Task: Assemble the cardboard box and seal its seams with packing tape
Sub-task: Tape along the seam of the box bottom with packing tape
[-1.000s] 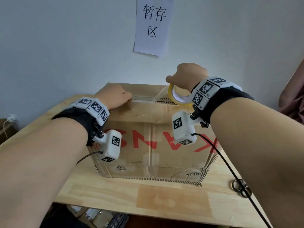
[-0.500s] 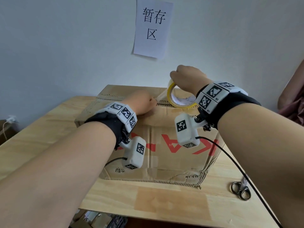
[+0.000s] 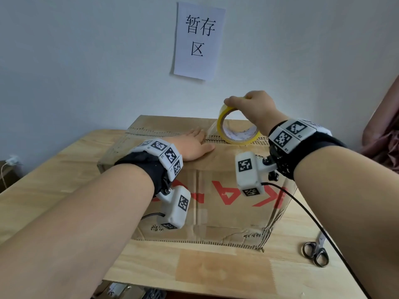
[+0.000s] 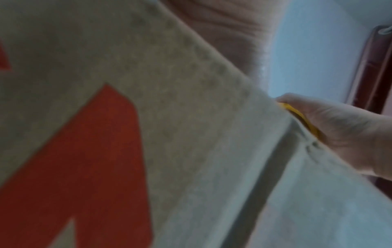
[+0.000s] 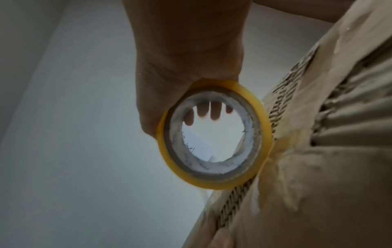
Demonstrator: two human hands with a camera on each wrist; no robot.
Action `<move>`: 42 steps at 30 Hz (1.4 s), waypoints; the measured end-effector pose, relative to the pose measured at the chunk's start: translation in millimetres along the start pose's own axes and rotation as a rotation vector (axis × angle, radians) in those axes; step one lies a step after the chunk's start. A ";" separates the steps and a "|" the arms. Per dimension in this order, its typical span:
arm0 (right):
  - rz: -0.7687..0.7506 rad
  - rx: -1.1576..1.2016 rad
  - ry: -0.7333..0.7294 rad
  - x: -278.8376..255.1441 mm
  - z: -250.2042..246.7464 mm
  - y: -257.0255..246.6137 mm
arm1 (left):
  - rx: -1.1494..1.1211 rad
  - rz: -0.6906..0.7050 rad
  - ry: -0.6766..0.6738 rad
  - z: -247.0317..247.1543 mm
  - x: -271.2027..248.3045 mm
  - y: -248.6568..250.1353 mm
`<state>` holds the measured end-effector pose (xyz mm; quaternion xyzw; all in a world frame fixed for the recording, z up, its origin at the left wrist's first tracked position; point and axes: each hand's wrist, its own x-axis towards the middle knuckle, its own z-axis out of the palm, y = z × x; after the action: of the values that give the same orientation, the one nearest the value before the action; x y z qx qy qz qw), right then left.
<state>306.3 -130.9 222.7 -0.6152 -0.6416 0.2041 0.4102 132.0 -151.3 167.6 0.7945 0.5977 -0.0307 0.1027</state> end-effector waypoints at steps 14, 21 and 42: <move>-0.134 -0.424 0.012 4.2 -5.9 -9.1 | -0.011 -0.012 -0.008 -5.9 -13.9 5.4; -0.156 -0.573 0.010 4.9 -10.1 -1.9 | 0.011 -0.008 -0.001 -2.6 -6.9 1.7; -0.141 -0.589 -0.039 3.8 3.3 0.6 | -0.149 0.027 0.032 -7.4 -19.5 11.5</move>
<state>304.4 -126.3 221.4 -0.6577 -0.7220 -0.0078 0.2148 136.9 -171.2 179.6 0.7931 0.5891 0.0280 0.1525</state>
